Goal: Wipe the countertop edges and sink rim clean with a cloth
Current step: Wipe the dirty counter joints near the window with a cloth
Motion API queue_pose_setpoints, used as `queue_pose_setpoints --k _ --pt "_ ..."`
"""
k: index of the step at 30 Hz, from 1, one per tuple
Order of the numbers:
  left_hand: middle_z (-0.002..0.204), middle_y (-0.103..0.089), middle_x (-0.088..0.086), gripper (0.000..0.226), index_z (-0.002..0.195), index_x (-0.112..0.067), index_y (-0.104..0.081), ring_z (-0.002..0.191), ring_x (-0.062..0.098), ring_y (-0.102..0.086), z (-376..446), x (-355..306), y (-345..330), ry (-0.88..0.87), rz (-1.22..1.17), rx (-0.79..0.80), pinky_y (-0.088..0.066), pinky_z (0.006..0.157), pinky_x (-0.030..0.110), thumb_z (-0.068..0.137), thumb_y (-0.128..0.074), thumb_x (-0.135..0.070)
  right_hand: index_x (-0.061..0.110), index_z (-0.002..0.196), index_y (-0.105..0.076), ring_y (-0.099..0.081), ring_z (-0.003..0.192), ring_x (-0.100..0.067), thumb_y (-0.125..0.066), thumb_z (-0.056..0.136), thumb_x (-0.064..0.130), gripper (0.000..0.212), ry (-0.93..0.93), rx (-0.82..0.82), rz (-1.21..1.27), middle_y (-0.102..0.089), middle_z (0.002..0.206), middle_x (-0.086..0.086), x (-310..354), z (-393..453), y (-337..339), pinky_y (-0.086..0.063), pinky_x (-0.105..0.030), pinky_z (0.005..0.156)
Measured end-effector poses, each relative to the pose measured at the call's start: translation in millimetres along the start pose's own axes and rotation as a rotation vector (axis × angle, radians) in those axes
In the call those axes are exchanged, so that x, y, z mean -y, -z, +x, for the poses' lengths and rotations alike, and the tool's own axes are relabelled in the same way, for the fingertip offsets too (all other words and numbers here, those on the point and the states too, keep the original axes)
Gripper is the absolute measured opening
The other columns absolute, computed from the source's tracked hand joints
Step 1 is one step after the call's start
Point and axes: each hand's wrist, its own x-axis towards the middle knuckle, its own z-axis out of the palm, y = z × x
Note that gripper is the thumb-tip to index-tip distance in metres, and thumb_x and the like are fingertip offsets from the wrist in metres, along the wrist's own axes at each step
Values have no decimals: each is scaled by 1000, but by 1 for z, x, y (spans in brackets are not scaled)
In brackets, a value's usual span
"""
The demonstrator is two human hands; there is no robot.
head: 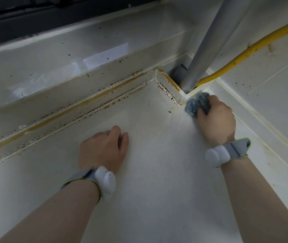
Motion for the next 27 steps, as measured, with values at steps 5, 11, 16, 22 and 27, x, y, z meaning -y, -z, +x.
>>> queue_pose_setpoints --k 5,11,16,22,27 --pt "49 -38 -8 36 71 -24 -40 45 17 -39 1 1 0 8 -13 7 -37 46 24 96 -37 -50 17 78 -57 -59 62 -21 -52 81 20 6 -517 -204 951 -61 70 -4 -3 26 9 -55 -37 62" --pt "49 -38 -8 35 72 -24 -41 45 16 -39 0 0 -1 8 0 7 -36 46 25 96 -38 -49 17 73 -64 -52 55 -24 -59 67 27 13 -485 -128 977 -59 62 -8 26 43 2 -50 -38 54" --pt "50 -39 -8 36 71 -24 -41 46 17 -39 1 0 1 5 -5 7 -37 47 25 96 -39 -50 20 80 -50 -60 68 -25 -64 72 28 18 -497 -69 929 -59 70 -1 43 27 -6 -52 -35 63" --pt "50 -40 -7 36 70 -23 -41 46 18 -39 1 0 1 9 -7 1 -34 46 24 95 -42 -49 14 84 -47 -55 70 -24 -55 78 18 11 -680 -110 920 -52 72 -1 50 37 -7 -48 -33 66" --pt "49 -38 -8 36 71 -23 -41 45 17 -37 0 -1 0 -7 5 2 -28 47 23 95 -40 -50 11 87 -44 -50 66 -20 -53 85 18 12 -729 -178 932 -48 70 2 63 25 -11 -39 -29 63"
